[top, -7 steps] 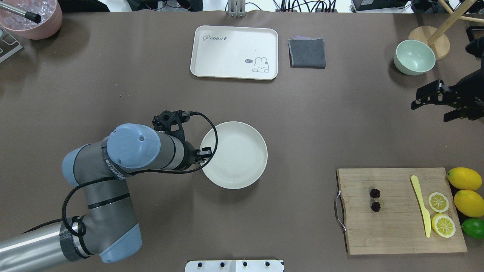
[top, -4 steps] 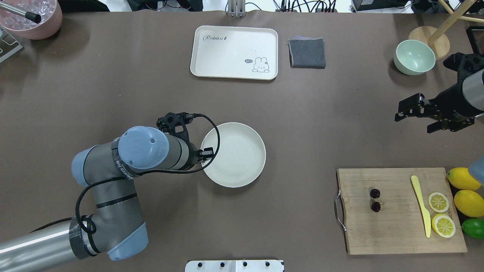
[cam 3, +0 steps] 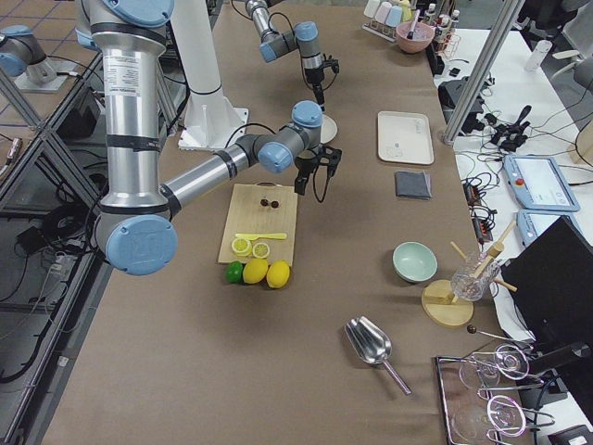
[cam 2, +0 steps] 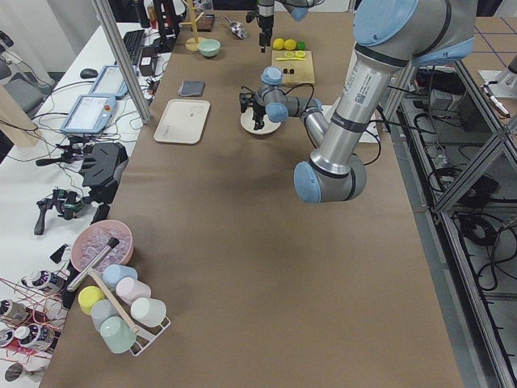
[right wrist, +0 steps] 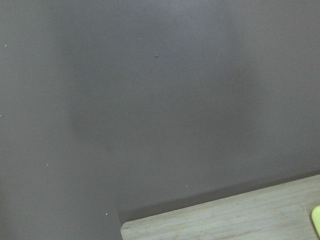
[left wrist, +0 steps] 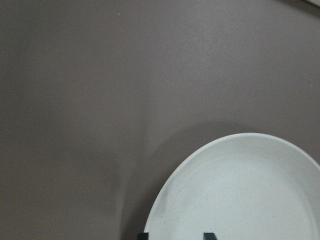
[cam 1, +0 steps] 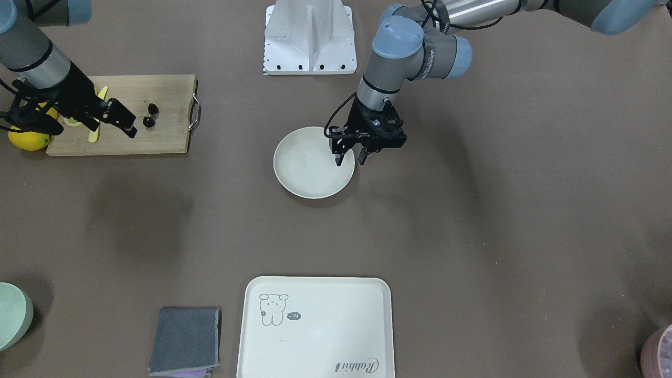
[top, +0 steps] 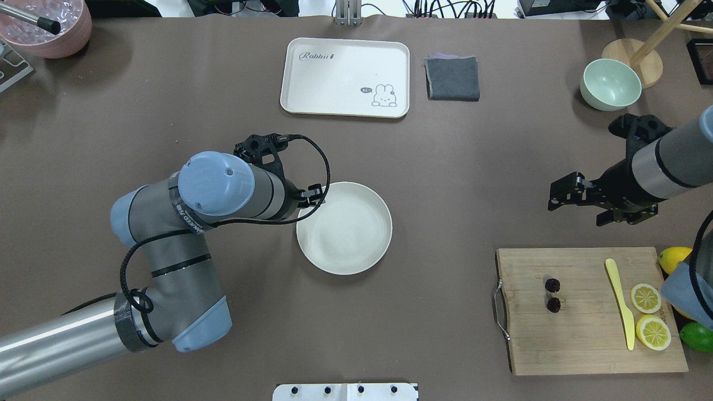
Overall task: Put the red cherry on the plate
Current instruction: 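Move the right gripper down over the two dark cherries on the cutting board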
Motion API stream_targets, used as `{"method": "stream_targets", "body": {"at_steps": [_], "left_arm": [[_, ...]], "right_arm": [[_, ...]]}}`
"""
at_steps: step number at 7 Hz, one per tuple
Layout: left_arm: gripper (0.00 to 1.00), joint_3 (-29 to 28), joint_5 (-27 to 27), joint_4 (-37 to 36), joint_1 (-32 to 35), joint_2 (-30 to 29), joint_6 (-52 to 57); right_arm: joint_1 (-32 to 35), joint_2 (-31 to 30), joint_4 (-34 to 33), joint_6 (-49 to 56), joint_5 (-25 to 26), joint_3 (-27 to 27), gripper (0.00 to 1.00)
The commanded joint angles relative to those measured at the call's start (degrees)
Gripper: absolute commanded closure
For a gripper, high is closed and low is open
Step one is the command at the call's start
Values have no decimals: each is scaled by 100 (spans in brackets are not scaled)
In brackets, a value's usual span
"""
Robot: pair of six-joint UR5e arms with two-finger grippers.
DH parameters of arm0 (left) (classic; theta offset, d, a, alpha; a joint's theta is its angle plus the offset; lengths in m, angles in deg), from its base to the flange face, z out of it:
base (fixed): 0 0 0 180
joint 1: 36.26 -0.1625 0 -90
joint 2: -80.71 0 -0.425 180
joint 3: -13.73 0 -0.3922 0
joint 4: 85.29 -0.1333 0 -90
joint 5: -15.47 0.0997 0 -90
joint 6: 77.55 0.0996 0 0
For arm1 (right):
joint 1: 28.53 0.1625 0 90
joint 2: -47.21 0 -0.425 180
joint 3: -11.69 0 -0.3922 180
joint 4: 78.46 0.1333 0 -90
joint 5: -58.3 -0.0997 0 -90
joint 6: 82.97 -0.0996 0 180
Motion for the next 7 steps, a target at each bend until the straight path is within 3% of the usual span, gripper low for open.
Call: {"method": "stream_targets", "body": {"at_steps": [1,2,6,7], "left_arm": [[2,-58,44,-25,216,47,843],[2,-224,62,-16,277,91,1658],[2,-322,142,-25,410,118,1798],[2,-313,142,-25,410,188,1798]], "right_arm": [[-653,-63,0,-181,368,-58,0],[-864,-107,18,-146,386,-58,0],[-1366,-511,35,75,483,-58,2],[-1437,-564,35,83,500,-67,17]]}}
